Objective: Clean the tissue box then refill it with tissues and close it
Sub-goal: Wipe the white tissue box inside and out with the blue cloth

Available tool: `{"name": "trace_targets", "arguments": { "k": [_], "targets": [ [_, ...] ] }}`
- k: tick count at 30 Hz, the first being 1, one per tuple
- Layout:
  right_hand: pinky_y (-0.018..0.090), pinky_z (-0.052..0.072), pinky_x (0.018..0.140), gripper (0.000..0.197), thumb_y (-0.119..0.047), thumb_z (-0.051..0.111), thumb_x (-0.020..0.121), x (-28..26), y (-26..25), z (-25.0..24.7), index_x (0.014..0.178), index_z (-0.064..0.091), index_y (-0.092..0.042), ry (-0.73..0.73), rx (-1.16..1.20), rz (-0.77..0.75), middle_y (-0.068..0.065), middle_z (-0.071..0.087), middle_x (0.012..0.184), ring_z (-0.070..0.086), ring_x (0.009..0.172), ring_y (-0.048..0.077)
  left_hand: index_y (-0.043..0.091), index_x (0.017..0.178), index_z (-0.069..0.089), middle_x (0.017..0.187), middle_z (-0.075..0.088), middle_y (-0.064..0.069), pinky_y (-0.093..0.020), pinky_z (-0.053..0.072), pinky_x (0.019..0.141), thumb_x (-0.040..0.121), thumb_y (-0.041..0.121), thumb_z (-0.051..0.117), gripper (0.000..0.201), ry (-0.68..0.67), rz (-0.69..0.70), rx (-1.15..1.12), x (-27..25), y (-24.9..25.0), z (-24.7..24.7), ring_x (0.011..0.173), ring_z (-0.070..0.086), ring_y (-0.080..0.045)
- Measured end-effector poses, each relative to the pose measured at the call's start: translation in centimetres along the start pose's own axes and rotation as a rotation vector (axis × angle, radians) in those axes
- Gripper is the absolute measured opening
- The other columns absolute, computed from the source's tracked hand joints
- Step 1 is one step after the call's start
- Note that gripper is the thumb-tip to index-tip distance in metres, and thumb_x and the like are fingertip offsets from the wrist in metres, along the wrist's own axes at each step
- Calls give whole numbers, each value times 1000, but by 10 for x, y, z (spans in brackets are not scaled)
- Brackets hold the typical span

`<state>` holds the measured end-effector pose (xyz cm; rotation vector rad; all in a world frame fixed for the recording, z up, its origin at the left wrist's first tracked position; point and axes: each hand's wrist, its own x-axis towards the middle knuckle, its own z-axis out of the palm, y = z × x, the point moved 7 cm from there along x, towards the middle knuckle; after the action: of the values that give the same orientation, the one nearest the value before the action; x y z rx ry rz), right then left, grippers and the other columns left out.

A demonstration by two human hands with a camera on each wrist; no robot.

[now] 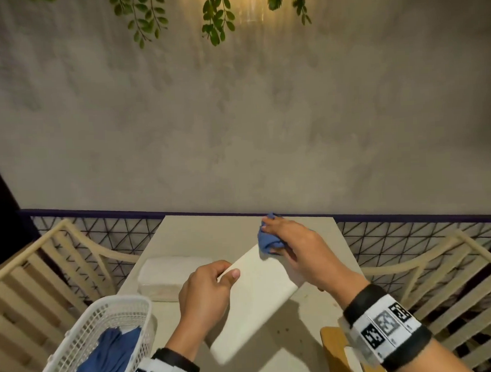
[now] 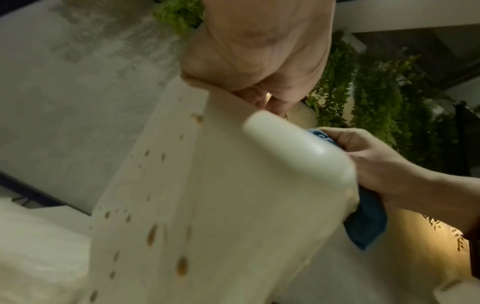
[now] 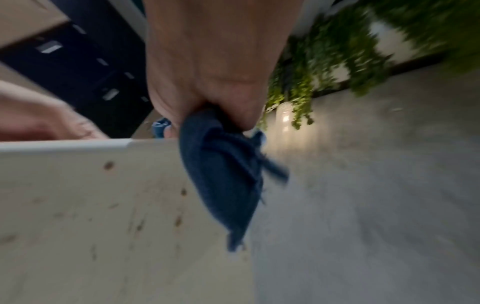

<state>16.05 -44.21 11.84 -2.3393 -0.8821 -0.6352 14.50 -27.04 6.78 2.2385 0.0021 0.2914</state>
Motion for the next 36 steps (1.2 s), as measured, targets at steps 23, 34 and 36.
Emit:
{"name": "trace_targets", "arguments": {
  "k": [23,34,36],
  "targets": [
    [16,48,79,16,-8,53,93,9,-10,-17,105,55,-19,-236,470,308,-3,63,99,60,90,7,7,92,68,85,73,-3,-18,51,69,55,55,76,61,-491,114,-613,1,-30,-11,81,67,-13],
    [16,37,94,31,-22,50,87,19,-58,33,115,56,-14,-11,185,98,-3,60,117,50,108,7,18,65,68,61,60,1,-25,37,59,54,39,73,24,-227,68,-970,15,-14,0,64,50,-15],
    [12,35,100,36,-23,52,86,8,-54,30,120,58,-11,-32,229,54,-5,58,124,48,119,2,14,64,66,63,59,-5,-26,37,57,48,44,82,38,-253,74,-1037,15,-20,1,63,49,-18]
  ]
}}
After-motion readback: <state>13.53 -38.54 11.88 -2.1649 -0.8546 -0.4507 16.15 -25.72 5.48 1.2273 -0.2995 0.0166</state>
